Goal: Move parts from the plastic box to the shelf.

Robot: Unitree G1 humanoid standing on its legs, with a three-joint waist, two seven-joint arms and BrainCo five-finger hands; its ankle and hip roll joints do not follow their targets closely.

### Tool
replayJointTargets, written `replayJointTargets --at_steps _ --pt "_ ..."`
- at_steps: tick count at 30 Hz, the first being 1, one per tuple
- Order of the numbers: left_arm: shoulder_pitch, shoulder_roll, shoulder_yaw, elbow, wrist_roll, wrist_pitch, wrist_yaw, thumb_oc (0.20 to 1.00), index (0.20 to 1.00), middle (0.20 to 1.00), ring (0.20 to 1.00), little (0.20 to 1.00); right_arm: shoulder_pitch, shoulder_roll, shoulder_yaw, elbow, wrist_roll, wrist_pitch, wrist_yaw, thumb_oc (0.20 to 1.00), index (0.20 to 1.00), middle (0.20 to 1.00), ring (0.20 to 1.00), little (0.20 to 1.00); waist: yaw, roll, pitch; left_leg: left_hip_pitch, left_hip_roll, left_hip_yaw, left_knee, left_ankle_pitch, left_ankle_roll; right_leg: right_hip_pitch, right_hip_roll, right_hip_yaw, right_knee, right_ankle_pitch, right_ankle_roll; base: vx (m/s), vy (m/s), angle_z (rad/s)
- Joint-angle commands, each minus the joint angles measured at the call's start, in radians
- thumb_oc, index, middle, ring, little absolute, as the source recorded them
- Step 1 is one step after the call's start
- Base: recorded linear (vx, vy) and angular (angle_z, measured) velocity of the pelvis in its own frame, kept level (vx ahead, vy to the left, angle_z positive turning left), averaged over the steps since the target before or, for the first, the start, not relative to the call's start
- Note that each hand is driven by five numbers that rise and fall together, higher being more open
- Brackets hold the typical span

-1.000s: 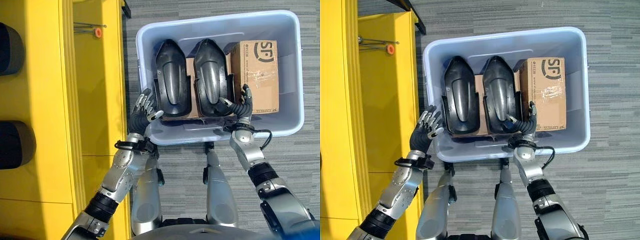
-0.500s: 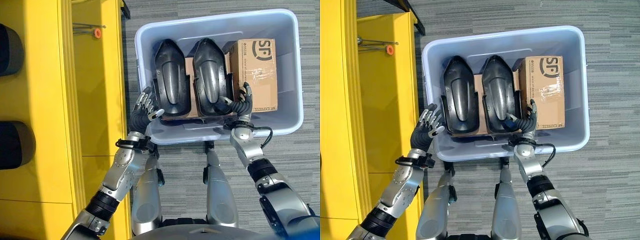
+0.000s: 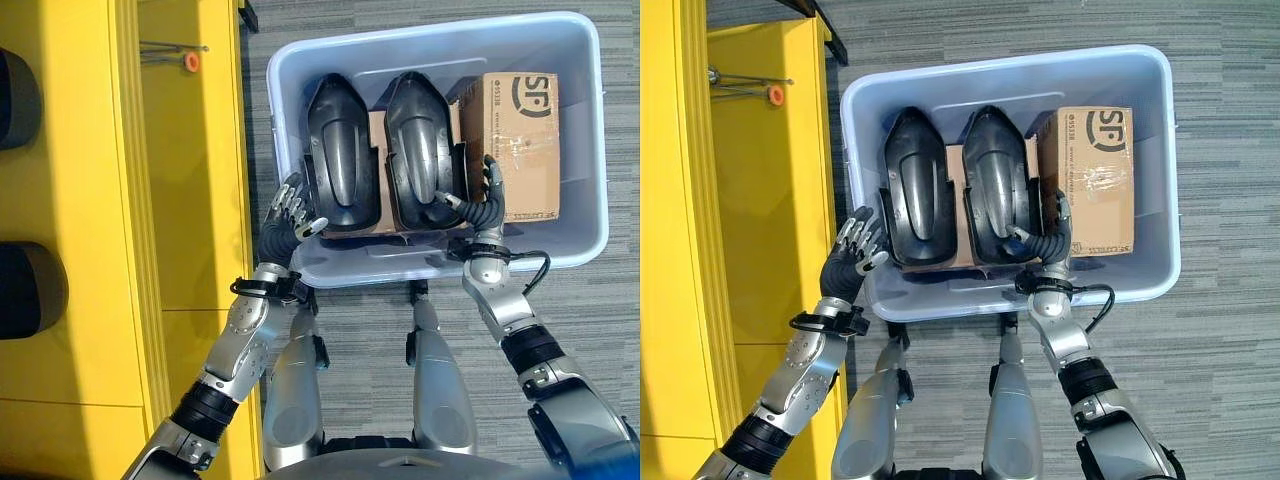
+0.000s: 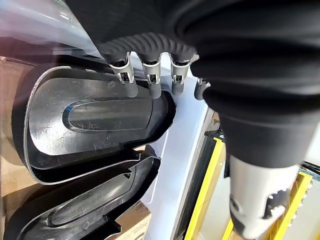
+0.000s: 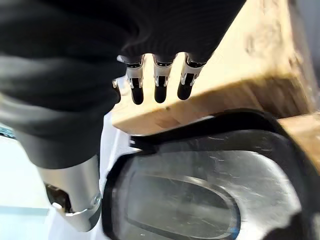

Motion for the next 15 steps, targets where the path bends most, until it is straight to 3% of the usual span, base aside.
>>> replayJointTargets --at_steps 1,4,15 --pt "-0.018 0.021 0.035 -0.075 0.054 -0.058 0.014 1.0 1.0 1.0 1.0 1.0 -0.051 -0.022 -0.048 -0.047 -0.068 -0.043 -0.027 1.0 1.0 1.0 1.0 1.0 0.004 -0.022 -0.015 0.037 0.036 -0.049 0.007 -0.009 -0.029 -0.005 -0.002 0.031 0.012 0.057 0.038 0.0 0.0 0.0" --pt "-0.01 0.03 0.034 -0.085 0.062 -0.056 0.007 1.0 1.0 1.0 1.0 1.0 -0.031 -0.038 -0.064 -0.128 -0.139 -0.035 -0.053 1.0 1.0 1.0 1.0 1.0 0.003 -0.029 -0.026 0.038 0.034 -0.054 0.007 -0.011 -0.028 0.002 -0.003 0.025 0.011 0.053 0.041 0.03 0.003 0.05" --pt "-0.01 0.035 0.04 -0.095 0.062 -0.057 0.011 1.0 1.0 1.0 1.0 1.0 -0.035 -0.034 -0.065 -0.193 -0.161 -0.037 -0.053 1.0 1.0 1.0 1.0 1.0 0.007 -0.039 -0.033 0.036 0.033 -0.059 0.007 -0.015 -0.027 0.004 -0.003 0.022 0.011 0.053 0.042 0.0 0.002 0.03"
